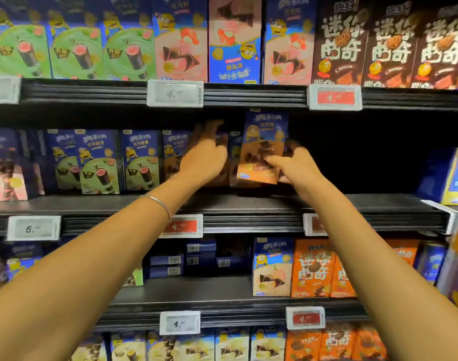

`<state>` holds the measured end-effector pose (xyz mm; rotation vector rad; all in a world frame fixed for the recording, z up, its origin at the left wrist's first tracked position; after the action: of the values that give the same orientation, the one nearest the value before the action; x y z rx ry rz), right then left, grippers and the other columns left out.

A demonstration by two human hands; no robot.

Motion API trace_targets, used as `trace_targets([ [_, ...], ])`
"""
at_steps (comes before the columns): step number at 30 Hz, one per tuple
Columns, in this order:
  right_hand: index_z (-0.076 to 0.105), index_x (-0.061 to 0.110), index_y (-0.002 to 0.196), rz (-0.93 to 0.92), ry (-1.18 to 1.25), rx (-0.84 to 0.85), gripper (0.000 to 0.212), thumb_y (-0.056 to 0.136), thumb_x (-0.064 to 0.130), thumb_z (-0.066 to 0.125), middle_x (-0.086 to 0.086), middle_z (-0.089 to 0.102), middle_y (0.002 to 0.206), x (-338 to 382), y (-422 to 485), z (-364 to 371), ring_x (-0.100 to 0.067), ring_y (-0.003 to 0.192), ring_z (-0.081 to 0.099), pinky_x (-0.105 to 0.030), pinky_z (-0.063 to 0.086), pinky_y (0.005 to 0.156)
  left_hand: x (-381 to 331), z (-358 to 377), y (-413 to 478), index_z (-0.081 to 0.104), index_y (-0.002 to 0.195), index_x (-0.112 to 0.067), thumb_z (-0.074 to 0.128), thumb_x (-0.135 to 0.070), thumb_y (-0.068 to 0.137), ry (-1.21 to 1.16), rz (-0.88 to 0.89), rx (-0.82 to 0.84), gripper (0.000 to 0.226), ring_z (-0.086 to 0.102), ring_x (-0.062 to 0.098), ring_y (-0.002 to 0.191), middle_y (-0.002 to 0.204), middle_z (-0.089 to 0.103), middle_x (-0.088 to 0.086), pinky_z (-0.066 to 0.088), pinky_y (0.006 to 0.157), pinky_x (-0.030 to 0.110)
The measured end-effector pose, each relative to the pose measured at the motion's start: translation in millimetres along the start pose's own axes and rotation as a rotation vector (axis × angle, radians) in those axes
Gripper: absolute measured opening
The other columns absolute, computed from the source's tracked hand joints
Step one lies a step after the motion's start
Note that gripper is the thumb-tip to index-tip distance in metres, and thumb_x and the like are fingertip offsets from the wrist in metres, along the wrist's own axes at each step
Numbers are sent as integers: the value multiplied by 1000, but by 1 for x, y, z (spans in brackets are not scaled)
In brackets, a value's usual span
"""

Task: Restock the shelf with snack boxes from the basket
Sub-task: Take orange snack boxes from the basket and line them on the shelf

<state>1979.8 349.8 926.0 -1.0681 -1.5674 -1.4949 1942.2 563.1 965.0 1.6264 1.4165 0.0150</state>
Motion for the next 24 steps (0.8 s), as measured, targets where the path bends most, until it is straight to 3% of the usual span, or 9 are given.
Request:
trace_targets([
  [2,64,16,109,-22,-75,-114,29,84,5,74,-14,73,111,-6,8,-31,-32,102,71,-51,58,92,-3,2,11,33,162,-35,55,-43,89,282,120,26,76,34,39,150,168,31,11,35,120,52],
  [4,69,11,107,-24,-160,-182,29,80,4,76,-14,73,108,-15,16,-54,-32,101,71,-51,57,94,-7,7,24,25,166,-34,68,-49,92,462,171,34,87,28,40,154,171,24,10,33,122,54],
  [11,65,-1,119,67,-426,-203,37,86,14,75,-23,68,118,-48,35,-74,-39,108,65,-52,54,94,-5,31,44,9,170,-29,77,-64,85,633,252,146,115,20,39,160,177,13,8,30,124,59],
  [15,51,2,135,8,-601,-178,50,92,17,71,-21,62,131,-46,41,-69,-38,117,60,-43,51,96,-3,38,46,6,170,-31,76,-71,82,682,295,145,119,20,36,160,177,14,6,29,124,58],
  [18,42,1,143,-15,-691,-103,55,96,17,66,-23,55,140,-41,50,-60,-38,124,56,-44,47,102,-2,42,48,9,169,-32,77,-67,83,691,317,131,115,22,36,159,176,17,6,28,123,58],
  [24,38,10,150,-19,-828,-49,54,103,28,56,-15,44,152,-42,62,-46,-33,136,46,-38,39,111,-4,44,48,12,169,-28,72,-62,90,757,368,55,105,22,39,159,175,19,10,27,124,58],
])
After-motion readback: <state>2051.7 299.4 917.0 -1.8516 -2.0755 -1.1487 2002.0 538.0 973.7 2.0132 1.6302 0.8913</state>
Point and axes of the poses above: each hand's wrist, its own y-axis towards the middle knuckle, its own z-axis out of the palm, x = y × z, the point moved 7 cm from there along y, towards the middle knuckle
